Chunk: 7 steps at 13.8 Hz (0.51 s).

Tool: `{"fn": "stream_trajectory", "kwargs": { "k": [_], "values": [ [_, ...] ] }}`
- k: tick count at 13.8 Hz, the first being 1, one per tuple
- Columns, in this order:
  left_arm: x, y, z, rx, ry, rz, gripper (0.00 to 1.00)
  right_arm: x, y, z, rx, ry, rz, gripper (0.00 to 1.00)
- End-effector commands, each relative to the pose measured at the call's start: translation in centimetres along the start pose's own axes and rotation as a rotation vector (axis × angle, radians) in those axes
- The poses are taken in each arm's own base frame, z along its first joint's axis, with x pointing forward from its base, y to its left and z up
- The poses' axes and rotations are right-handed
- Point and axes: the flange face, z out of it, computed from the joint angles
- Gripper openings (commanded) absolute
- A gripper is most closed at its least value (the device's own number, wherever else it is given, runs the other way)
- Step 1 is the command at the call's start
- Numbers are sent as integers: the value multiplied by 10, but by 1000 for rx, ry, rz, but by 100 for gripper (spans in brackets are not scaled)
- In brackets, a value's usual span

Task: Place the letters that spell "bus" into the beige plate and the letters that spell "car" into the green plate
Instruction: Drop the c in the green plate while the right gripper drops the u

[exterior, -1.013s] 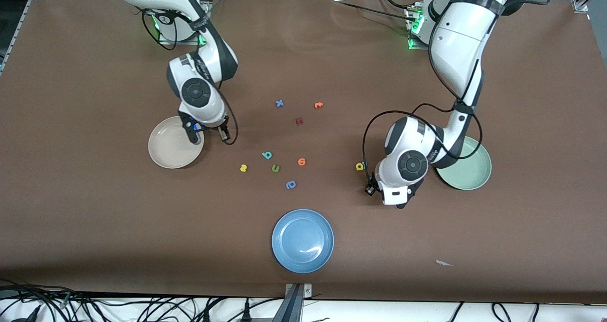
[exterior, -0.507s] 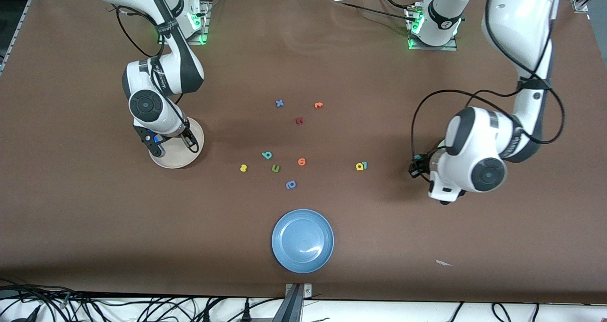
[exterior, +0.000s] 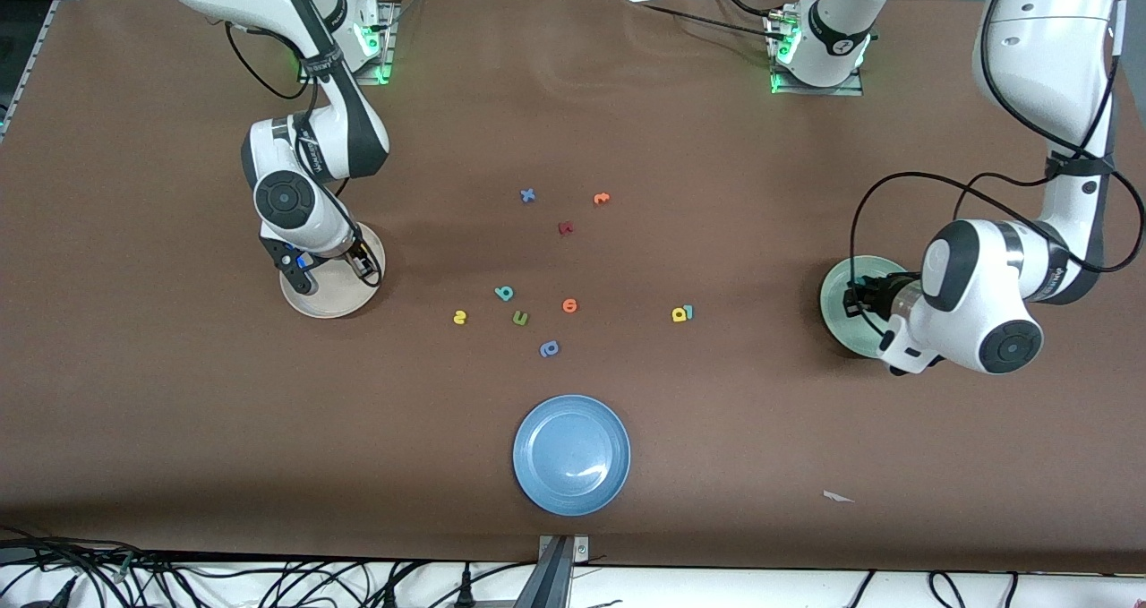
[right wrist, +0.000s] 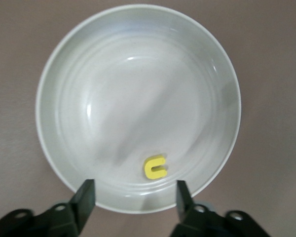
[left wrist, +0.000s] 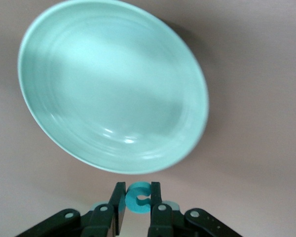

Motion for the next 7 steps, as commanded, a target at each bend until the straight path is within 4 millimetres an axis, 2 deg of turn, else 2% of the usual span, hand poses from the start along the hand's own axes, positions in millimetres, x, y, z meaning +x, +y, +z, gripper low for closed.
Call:
{"fn": "stream_trajectory", "kwargs": {
  "k": [1, 2, 4, 5, 7],
  "values": [
    [-2, -28, 30, -7, 59, 72, 0, -7, 2, -23, 9, -3, -57, 100],
    [1, -31, 47, 15, 88, 83, 0, -26, -4, -24, 9, -8, -141, 100],
    [5, -44, 67, 21, 112, 80, 0, -33, -9, -39, 30, 0, -317, 100],
    [4, -46, 71, 30, 111, 83, 0, -34, -19, -49, 50, 13, -410, 100],
    [4, -47, 71, 34, 107, 82, 0, -48, -44, -55, 69, 33, -541, 100]
  ]
}}
